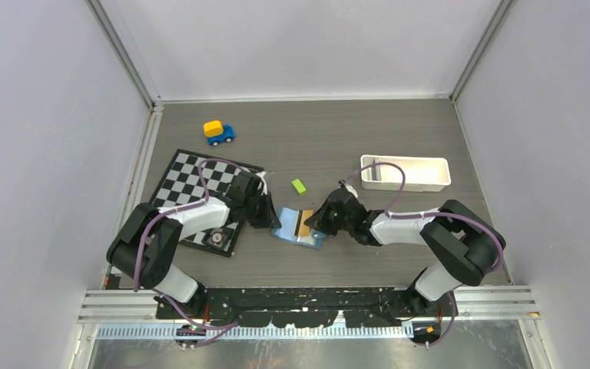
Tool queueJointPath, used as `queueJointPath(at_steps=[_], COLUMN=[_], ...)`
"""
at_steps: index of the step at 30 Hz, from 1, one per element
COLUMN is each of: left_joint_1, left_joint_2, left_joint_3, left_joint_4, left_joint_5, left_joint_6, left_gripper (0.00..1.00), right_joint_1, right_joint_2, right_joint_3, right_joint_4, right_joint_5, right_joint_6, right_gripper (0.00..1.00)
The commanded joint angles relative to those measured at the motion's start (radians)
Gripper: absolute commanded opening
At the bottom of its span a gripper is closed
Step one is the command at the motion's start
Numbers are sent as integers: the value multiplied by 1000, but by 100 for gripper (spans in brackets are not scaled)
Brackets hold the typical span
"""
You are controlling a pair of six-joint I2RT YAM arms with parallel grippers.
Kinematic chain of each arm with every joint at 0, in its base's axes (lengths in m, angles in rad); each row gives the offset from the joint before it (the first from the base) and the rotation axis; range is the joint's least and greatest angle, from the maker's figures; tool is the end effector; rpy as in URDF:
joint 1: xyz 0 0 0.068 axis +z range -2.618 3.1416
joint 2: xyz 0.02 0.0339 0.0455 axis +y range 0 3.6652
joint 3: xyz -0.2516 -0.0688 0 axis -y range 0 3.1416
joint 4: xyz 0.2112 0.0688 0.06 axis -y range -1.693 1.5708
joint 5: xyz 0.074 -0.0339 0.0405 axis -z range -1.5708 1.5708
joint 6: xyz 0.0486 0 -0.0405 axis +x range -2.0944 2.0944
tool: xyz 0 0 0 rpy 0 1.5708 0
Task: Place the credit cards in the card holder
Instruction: Insert the credit card into the card holder.
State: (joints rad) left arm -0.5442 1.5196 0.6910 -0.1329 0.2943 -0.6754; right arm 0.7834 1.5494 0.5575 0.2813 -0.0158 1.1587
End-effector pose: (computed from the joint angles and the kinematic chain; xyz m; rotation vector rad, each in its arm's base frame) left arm 0.2178 -0.1483 0.1508 -0.0513 2.6938 -0.8117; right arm 0.1931 0.1934 0.1411 0.4577 2.4591 0.9584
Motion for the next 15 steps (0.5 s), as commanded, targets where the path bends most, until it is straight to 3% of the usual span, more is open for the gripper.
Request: queueJointPath(at_steps=[1,15], left_joint_1=[-8,-7], left_joint_2=[-25,-44], left_joint_3=[-26,-48], left_joint_4=[-7,15], left_joint_5=[4,2], left_joint_6=[-20,-56], left_gripper=[8,8], right_joint_1=[4,14], right_joint_2=[20,35], right_joint_3=[-16,-33], right_joint_4=[-131,-102], right_joint_5=[34,-12], right_joint_6=[27,73], right_gripper=[0,0])
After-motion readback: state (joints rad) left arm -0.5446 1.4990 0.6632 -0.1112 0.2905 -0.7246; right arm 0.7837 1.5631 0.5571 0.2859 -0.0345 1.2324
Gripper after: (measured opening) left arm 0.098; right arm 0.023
